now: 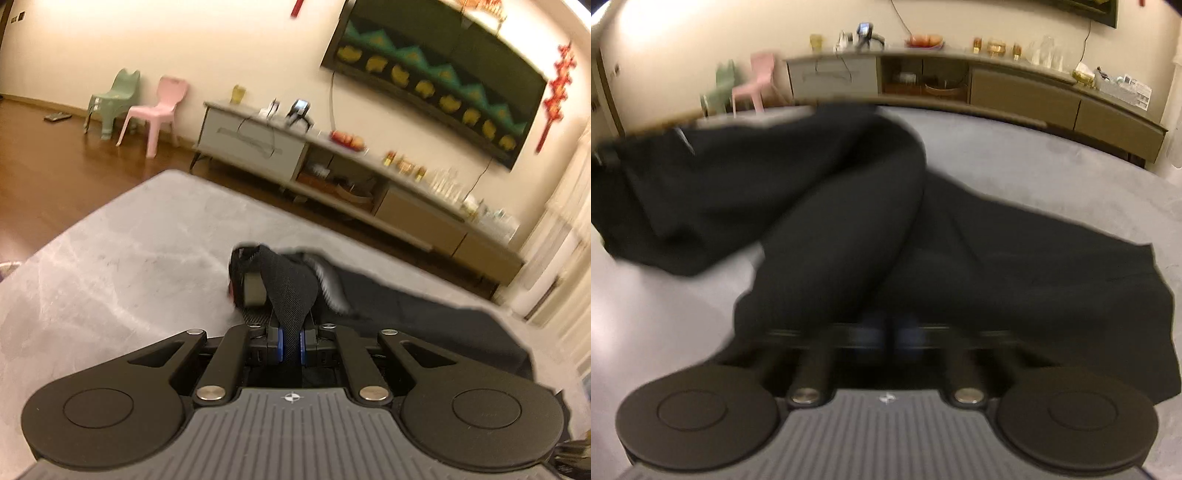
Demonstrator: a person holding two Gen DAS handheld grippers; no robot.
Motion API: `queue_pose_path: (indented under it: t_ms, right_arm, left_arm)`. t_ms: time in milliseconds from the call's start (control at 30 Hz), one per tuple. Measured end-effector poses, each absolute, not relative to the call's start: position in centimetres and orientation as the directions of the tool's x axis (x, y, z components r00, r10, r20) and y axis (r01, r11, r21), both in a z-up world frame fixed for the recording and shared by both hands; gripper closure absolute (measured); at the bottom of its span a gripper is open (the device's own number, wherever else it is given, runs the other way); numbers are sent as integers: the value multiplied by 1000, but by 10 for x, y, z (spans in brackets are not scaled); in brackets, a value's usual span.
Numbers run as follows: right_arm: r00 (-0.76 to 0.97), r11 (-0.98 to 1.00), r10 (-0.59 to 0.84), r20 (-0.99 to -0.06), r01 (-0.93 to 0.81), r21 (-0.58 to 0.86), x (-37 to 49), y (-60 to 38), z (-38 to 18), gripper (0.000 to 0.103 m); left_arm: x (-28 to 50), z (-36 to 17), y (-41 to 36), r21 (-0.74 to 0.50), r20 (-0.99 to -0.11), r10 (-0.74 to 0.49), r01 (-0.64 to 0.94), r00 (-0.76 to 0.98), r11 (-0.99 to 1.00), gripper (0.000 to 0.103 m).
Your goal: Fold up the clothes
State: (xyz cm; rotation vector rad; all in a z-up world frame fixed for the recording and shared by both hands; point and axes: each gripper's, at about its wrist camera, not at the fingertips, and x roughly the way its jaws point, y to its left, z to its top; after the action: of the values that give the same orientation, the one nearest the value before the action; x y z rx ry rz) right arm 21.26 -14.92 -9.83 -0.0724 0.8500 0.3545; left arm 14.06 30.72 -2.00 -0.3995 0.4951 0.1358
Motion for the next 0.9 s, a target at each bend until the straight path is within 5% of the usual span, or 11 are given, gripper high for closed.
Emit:
queue_pose_path:
  t_ms: [233, 267, 300, 367, 500, 567, 633, 667, 700, 733, 900]
  right_arm:
    - [730, 951, 308, -610, -259, 170, 211, -186, -45, 97]
    - [708, 947, 318, -630, -270, 175, 214, -193, -55, 87]
    - [685, 942, 329, -650, -282, 180, 217, -200, -64, 59]
    - [640, 939, 330, -694, -298, 172, 226, -201, -78, 33]
    - [625, 959, 206, -753, -284, 27, 223, -190, -98, 17]
    - [625, 972, 63, -778, -215, -95, 236, -187, -115, 17]
    - [612, 981, -9, -791, -148, -126, 249, -196, -129, 19]
    - [601, 986, 7, -799, -138, -95, 252, -201, -131, 35]
    - [588, 988, 62, -806, -151, -34, 254, -205, -129, 79]
    - [583, 986, 79, -808, -163, -21, 255, -206, -128, 102]
    - [673, 978, -26, -739, -134, -157, 281, -212, -101, 103]
  left_arm:
    - [124, 20, 333, -470, -288, 20, -160, 957, 868, 96]
    - [124, 21, 338, -482, -288, 29, -172, 957, 859, 96]
    - [123, 22, 342, -495, -288, 39, -183, 957, 850, 96]
    - [123, 21, 350, -511, -289, 57, -205, 955, 835, 96]
    - [111, 29, 353, -523, -260, 91, -219, 961, 824, 96]
    - [106, 33, 356, -533, -244, 108, -227, 964, 815, 96]
    - [103, 35, 361, -544, -236, 124, -237, 964, 805, 96]
    - [104, 35, 362, -548, -236, 125, -238, 964, 802, 96]
    - [106, 36, 363, -548, -238, 121, -236, 964, 802, 96]
    - [108, 37, 364, -548, -240, 115, -232, 964, 804, 96]
    - [139, 74, 371, -519, -183, 136, -213, 974, 828, 96]
